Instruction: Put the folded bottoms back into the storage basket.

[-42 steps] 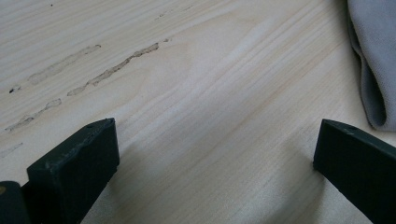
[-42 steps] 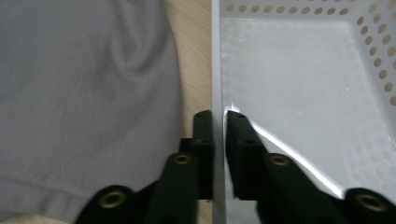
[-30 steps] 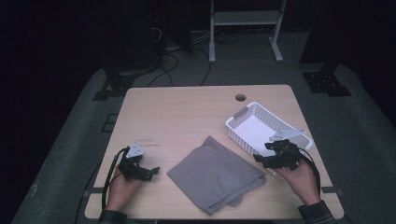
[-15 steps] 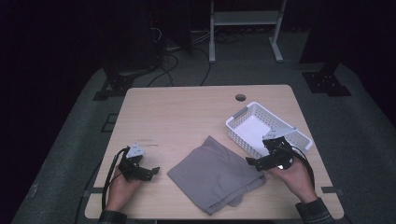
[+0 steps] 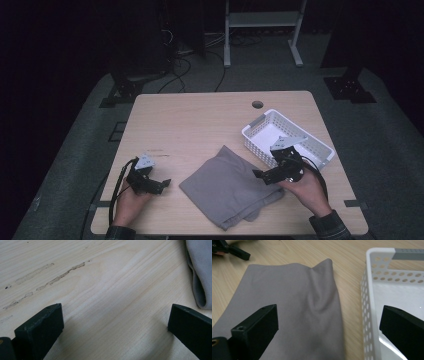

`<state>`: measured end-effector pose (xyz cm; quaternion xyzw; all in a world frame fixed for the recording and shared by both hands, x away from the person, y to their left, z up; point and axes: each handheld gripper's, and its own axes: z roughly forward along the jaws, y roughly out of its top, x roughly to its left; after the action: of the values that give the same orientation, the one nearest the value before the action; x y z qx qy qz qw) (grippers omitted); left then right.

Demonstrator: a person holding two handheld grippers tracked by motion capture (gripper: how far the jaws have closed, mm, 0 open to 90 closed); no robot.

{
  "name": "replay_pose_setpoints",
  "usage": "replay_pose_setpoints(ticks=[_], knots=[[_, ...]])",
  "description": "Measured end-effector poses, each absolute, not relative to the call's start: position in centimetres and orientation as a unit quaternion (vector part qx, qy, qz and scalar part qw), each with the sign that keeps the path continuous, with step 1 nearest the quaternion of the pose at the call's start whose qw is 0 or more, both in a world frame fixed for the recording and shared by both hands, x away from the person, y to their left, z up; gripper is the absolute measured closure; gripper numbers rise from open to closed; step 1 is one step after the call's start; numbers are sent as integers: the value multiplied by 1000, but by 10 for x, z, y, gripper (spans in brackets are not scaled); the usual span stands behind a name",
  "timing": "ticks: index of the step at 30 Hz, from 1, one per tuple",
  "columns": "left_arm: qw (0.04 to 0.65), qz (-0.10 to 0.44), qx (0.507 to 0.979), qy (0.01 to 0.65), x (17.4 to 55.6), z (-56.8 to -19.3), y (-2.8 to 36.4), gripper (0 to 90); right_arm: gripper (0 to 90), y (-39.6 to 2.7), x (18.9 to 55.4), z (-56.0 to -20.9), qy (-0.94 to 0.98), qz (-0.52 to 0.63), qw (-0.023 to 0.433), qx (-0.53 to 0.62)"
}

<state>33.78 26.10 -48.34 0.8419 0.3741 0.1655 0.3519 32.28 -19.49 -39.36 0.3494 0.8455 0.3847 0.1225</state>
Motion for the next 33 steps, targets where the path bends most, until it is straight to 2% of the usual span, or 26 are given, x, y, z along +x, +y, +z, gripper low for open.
replay_pose_setpoints(ticks=[20,33], knots=[[351,165,842,374,338,-483,261,0,0,-153,312,-401,865,381,119,303],[352,166,842,373,338,-483,261,0,0,-129,313,-424,881,364,96,286]])
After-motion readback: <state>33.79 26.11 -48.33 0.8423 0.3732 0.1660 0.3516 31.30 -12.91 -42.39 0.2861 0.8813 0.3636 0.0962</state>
